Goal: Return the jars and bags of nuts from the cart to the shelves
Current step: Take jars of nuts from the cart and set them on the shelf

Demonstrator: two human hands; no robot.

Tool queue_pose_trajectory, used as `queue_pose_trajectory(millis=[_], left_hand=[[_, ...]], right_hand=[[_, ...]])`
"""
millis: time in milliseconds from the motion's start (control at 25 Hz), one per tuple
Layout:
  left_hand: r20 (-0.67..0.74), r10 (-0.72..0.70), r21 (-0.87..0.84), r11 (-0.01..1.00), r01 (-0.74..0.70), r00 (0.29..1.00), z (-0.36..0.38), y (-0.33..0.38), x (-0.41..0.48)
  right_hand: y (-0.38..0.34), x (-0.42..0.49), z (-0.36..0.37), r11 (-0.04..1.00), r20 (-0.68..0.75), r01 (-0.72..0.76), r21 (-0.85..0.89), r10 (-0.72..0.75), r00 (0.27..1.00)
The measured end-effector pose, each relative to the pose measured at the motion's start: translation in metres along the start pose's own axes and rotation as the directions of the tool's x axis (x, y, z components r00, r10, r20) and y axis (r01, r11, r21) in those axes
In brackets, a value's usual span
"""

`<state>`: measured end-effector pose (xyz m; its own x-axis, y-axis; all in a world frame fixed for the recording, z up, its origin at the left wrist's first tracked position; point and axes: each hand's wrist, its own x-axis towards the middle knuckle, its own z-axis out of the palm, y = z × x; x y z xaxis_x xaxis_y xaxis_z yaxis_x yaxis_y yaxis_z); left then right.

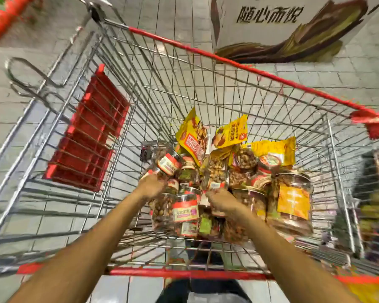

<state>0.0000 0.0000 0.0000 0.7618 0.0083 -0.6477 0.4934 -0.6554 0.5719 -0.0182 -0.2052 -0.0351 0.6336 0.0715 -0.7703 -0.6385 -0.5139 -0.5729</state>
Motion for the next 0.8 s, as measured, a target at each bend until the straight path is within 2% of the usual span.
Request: queue_pose_trajectory(millis=[80,120,200,240,320,360,440,480,560,600,680,720,800], left_hand=[[-0.011,-0.065,0.001,0.998,0.065,0.998,0.002,-0.015,0.035],[-0.003,-0.141,0.005,0.99,0.141,0.99,0.006,-0.032,0.049],[0.041,-0.256,0.059,0.965,0.254,0.966,0.019,-0.063,0.062],[0.048,-0.293,0.055,0.955,0.291,0.955,0.03,-0.078,0.068],[0.037,-0.367,-0.097,0.925,0.368,0.93,0.055,-0.094,0.078],[-0.021,-0.396,-0.204,0.901,0.383,0.918,0.067,-0.099,0.08],[-0.13,-0.363,-0.365,0.883,0.296,0.923,0.084,-0.104,0.087],[-0.124,-0.328,-0.418,0.873,0.251,0.936,0.088,-0.101,0.087],[-0.092,-0.304,-0.47,0.853,0.228,0.948,0.091,-0.096,0.091],[-0.108,-0.329,-0.458,0.854,0.246,0.938,0.092,-0.094,0.093],[-0.121,-0.422,-0.411,0.845,0.342,0.898,0.089,-0.082,0.09],[-0.093,-0.446,-0.407,0.833,0.375,0.89,0.084,-0.072,0.087],[0.053,-0.382,-0.508,0.785,0.354,0.923,0.066,-0.053,0.081]], right_hand=[[0.002,0.037,0.017,0.997,0.081,-0.069,-0.033,0.072,0.994],[0.008,0.051,0.029,0.989,0.153,-0.143,-0.033,0.146,0.977],[0.017,0.059,0.056,0.988,0.224,-0.156,-0.018,0.156,0.962],[0.021,0.062,0.07,0.99,0.178,-0.142,0.009,0.138,0.974],[0.027,0.073,0.091,0.981,0.019,-0.176,0.078,0.175,0.984],[0.029,0.075,0.098,0.978,-0.043,-0.193,0.075,0.197,0.98],[0.037,0.079,0.107,0.968,-0.078,-0.24,0.076,0.246,0.966],[0.039,0.083,0.103,0.966,-0.058,-0.234,0.112,0.241,0.969],[0.046,0.096,0.091,0.923,0.03,-0.238,0.301,0.241,0.97],[0.048,0.1,0.084,0.883,0.085,-0.275,0.381,0.263,0.961],[0.047,0.103,0.068,0.844,0.131,-0.348,0.409,0.323,0.937],[0.042,0.102,0.059,0.846,0.114,-0.341,0.41,0.323,0.939],[0.025,0.09,0.033,0.835,0.076,-0.274,0.478,0.271,0.96]])
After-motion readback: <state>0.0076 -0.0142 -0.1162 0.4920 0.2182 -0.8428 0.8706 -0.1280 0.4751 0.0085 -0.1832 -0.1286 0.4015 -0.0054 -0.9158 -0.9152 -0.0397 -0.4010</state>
